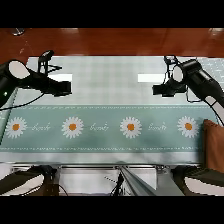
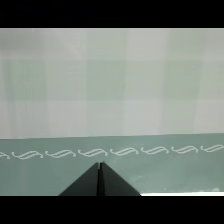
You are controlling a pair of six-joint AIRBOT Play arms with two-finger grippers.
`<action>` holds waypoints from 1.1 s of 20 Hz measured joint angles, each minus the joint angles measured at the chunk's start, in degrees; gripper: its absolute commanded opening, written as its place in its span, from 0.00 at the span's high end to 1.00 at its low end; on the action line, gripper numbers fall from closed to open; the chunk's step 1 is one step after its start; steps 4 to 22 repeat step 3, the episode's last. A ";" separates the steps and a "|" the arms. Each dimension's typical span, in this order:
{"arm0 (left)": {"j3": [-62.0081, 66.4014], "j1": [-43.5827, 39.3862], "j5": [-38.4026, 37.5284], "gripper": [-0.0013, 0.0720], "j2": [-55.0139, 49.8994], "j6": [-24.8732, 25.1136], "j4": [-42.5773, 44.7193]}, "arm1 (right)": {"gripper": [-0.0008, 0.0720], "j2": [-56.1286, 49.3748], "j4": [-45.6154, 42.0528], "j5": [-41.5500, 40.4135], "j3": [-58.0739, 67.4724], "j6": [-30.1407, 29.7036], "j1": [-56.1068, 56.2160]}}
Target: Fold the shirts.
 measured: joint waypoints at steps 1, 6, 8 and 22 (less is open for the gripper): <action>0.00 0.00 0.00 0.95 0.00 0.00 0.00 | 0.95 -0.02 0.00 0.00 0.00 0.00 0.00; -0.02 0.00 0.00 0.95 0.00 0.00 -0.02 | 0.95 -0.04 -0.04 0.02 0.00 0.02 0.04; -0.02 0.00 0.00 0.95 0.00 0.00 -0.02 | 0.95 -0.04 -0.04 0.02 0.00 0.02 0.04; -0.02 0.00 0.00 0.95 0.00 0.00 -0.02 | 0.95 -0.04 -0.04 0.02 0.00 0.02 0.04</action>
